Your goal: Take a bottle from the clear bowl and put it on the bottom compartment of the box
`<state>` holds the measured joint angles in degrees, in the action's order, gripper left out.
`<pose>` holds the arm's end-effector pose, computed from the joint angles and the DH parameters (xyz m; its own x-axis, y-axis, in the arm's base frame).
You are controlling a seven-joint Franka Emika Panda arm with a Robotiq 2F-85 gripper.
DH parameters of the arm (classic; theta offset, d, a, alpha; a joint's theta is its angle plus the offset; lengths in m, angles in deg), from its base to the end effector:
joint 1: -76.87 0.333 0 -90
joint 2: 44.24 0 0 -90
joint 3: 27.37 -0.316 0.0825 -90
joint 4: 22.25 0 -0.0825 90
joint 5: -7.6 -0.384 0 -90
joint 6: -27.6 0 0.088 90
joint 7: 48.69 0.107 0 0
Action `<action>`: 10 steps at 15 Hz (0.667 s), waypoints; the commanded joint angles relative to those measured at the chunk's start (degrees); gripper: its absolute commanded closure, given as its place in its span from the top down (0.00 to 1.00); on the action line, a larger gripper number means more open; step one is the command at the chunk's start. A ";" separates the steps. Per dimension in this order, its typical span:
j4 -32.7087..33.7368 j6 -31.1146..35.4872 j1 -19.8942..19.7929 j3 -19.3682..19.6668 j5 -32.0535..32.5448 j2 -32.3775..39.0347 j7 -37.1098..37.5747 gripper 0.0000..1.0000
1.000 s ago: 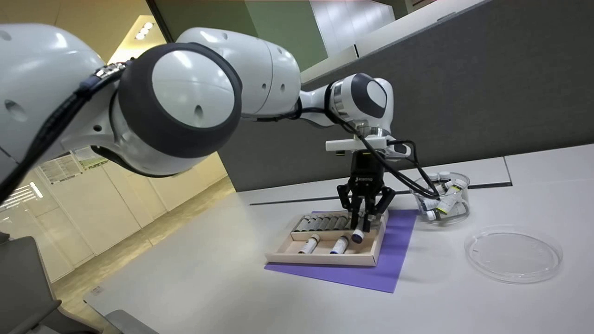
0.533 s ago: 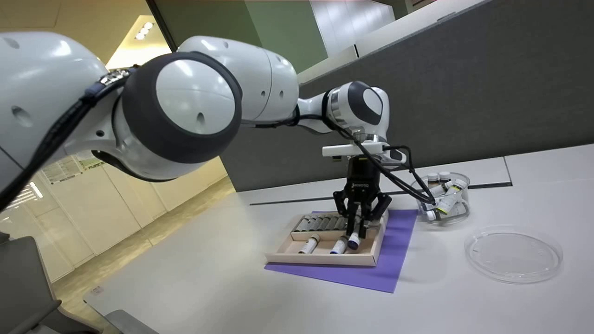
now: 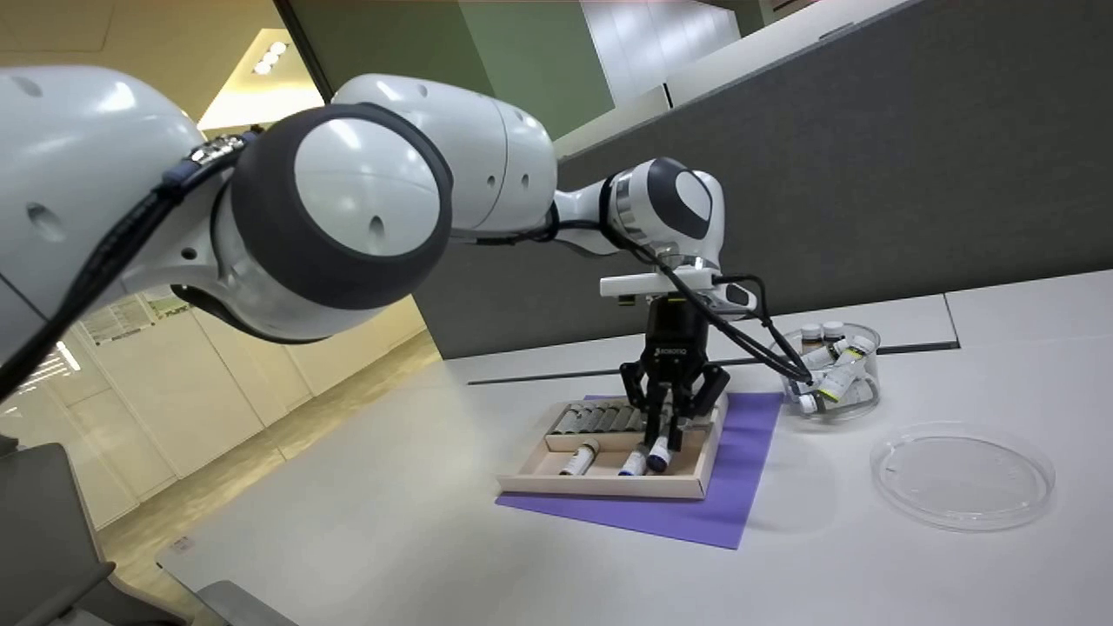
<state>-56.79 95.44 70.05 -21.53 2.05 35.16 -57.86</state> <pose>0.6865 -0.1066 0.0932 0.7027 0.0279 -0.7110 -0.0649 -0.9926 -0.1031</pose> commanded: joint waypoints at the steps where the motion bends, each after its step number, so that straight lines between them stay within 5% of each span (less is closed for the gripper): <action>1: 0.37 -1.62 0.83 0.48 0.80 0.56 0.59 0.05; 4: 0.24 -2.30 1.25 0.54 0.97 0.78 0.41 0.05; 5: 0.27 -2.38 1.33 0.64 1.00 0.92 0.71 0.31; 6: 0.37 -2.41 1.37 0.68 1.00 1.08 0.88 0.47; 10: 0.80 -2.12 1.38 0.64 0.96 1.13 0.88 0.76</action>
<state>-56.95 94.13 71.14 -21.41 2.50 36.32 -57.82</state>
